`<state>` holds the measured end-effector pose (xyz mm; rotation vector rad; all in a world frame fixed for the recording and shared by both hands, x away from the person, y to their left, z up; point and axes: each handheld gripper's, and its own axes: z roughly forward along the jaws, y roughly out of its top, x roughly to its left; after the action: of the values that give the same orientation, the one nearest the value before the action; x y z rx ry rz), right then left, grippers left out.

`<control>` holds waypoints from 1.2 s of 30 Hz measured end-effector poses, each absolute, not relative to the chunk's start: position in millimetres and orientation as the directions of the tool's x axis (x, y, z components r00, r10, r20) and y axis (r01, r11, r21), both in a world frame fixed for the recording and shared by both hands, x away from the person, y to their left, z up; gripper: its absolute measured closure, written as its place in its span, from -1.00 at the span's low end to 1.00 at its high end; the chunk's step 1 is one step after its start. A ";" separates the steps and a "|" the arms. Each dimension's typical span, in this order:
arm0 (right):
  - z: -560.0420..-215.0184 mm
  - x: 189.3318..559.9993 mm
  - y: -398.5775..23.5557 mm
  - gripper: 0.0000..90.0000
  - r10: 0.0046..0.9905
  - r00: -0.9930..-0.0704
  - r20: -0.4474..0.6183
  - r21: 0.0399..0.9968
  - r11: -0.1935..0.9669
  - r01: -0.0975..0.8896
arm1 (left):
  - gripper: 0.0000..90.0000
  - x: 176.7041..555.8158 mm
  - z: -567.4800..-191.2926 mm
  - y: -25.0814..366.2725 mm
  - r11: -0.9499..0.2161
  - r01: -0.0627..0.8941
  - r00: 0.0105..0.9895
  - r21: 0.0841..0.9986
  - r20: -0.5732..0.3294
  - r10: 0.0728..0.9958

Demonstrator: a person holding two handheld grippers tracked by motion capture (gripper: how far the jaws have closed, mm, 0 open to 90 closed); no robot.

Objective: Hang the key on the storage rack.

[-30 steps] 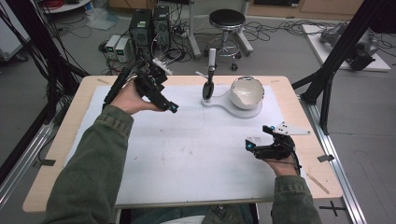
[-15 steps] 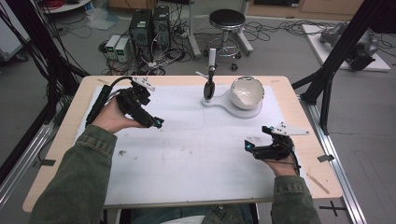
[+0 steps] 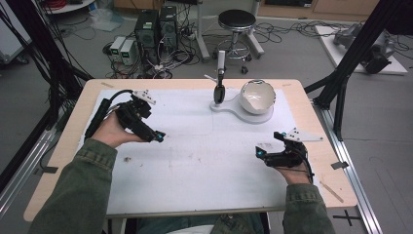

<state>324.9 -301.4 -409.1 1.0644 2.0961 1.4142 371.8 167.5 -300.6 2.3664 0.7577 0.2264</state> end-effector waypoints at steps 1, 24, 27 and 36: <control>-409.1 324.9 -301.5 -0.99 0.769 -0.633 0.087 0.907 0.201 0.370 | -0.96 370.9 -302.3 169.2 -0.627 0.468 0.815 0.623 -0.031 0.578; -411.5 325.8 -302.2 -0.99 0.775 -0.626 0.089 0.901 0.205 0.383 | -0.96 341.7 -352.4 247.7 -0.460 0.561 0.702 0.688 -0.101 0.705; -411.5 325.9 -302.4 -0.99 0.774 -0.628 0.086 0.902 0.207 0.379 | -0.96 336.8 -359.7 257.4 -0.438 0.572 0.687 0.694 -0.113 0.718; -412.8 326.2 -302.3 -0.99 0.775 -0.626 0.084 0.899 0.212 0.383 | -0.96 329.3 -375.9 279.9 -0.378 0.586 0.631 0.717 -0.111 0.768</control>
<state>326.2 -302.3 -412.8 1.0763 2.1067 1.3888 329.3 279.9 -375.9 2.1012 1.0547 0.3100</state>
